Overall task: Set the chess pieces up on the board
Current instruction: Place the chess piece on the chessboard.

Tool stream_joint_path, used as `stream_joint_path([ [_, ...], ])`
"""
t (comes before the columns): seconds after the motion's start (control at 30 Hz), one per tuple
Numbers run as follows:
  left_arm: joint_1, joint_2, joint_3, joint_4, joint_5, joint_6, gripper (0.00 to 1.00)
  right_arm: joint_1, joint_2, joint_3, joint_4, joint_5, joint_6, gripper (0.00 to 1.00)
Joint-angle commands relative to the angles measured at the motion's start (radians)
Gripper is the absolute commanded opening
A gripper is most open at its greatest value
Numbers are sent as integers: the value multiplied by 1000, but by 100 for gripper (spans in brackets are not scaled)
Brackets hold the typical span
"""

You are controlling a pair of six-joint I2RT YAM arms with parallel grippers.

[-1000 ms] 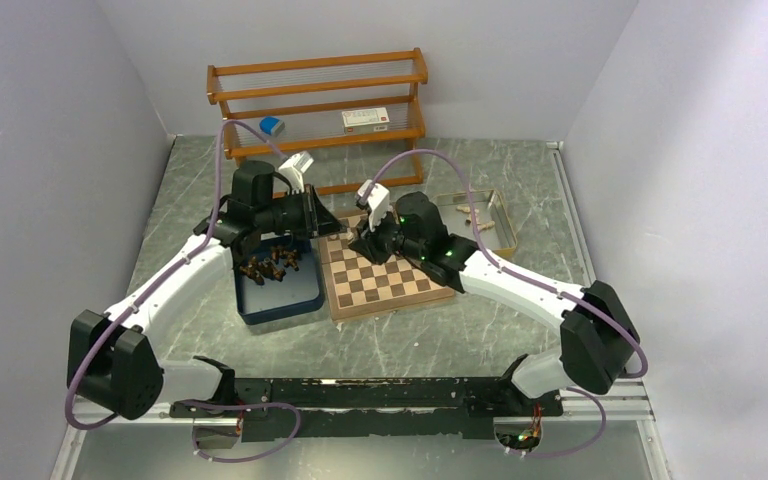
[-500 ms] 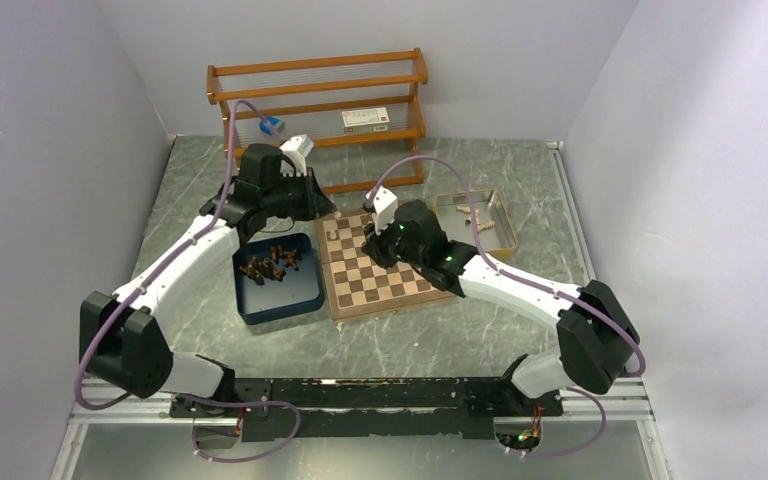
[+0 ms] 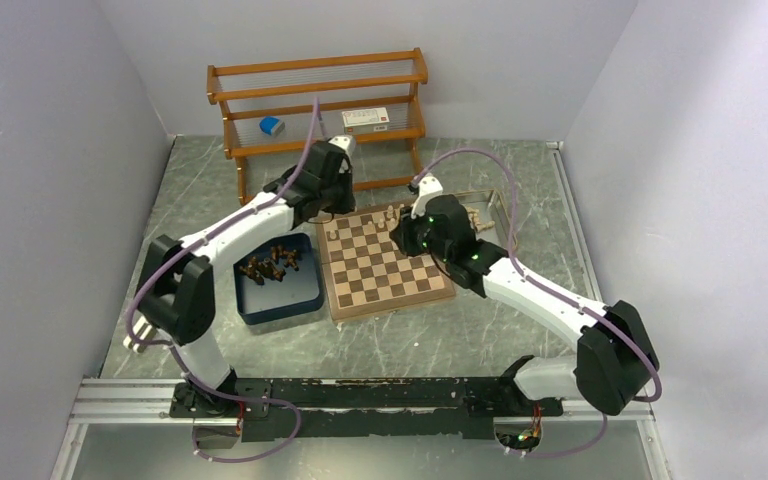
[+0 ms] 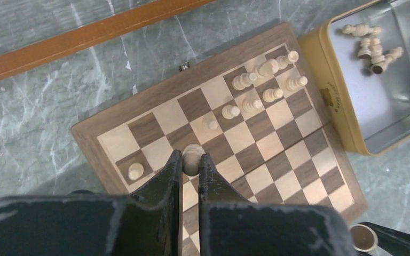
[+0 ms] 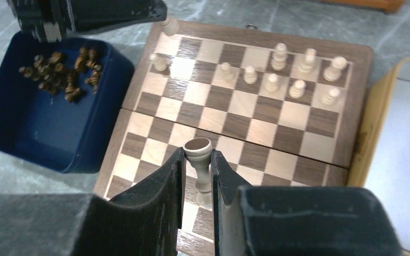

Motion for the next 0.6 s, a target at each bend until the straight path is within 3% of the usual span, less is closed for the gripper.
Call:
stream_joint_path([
  [0.0, -56, 70, 71, 41, -136, 22, 5, -66, -25, -2, -68, 16, 87, 6],
  [0.27, -79, 142, 17, 156, -210, 34, 5, -108, -65, 0, -103, -15, 98, 7],
  [0.57, -80, 255, 102, 65, -258, 59, 6, -111, -77, 13, -155, -33, 89, 7],
])
